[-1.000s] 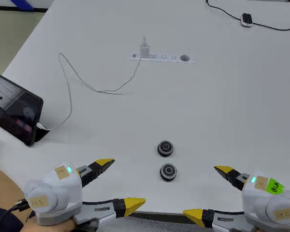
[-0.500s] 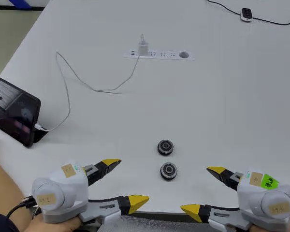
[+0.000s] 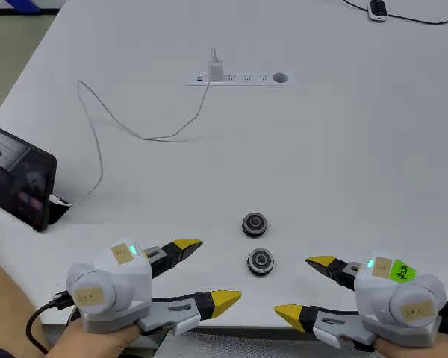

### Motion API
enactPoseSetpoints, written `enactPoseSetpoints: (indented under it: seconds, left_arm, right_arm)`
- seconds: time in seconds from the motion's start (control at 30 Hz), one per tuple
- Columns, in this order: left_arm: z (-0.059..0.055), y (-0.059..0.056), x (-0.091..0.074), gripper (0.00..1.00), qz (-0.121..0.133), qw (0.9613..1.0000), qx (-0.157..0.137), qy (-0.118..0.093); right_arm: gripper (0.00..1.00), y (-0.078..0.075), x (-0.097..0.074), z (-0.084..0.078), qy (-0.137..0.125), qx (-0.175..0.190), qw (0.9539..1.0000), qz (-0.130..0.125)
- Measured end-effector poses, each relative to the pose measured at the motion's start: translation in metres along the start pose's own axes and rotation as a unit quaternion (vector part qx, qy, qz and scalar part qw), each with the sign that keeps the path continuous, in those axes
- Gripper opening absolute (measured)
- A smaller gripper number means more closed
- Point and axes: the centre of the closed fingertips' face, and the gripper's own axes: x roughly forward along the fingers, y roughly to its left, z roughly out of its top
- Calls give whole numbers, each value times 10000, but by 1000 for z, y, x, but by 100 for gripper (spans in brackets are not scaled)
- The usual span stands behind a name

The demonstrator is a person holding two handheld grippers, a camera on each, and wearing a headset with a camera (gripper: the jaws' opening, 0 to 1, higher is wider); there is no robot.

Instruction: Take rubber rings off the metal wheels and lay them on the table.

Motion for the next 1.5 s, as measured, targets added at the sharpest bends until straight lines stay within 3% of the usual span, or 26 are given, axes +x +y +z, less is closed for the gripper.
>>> enactPoseSetpoints:
  seconds: [0.33, 0.6, 1.13, 1.37, 1.5]
  left_arm:
    - [-1, 0, 13, 56, -115, 9998, 87, 138]
    - [2, -2, 26, 49, -204, 9992, 255, 251]
    - [-4, 4, 51, 33, -342, 9964, 494, 598]
    - [-9, 3, 63, 24, -477, 9934, 658, 804]
    - [-12, 2, 69, 25, -523, 9916, 756, 905]
  right_arm:
    - [48, -2, 6, -1, 23, 82, 10000, 22]
    - [37, -2, 10, -2, -7, 206, 9998, 53]
    - [31, -10, 20, -5, -35, 444, 9990, 47]
    - [28, -12, 23, -4, -124, 588, 9982, 55]
    - [26, -13, 25, -4, -147, 634, 9979, 68]
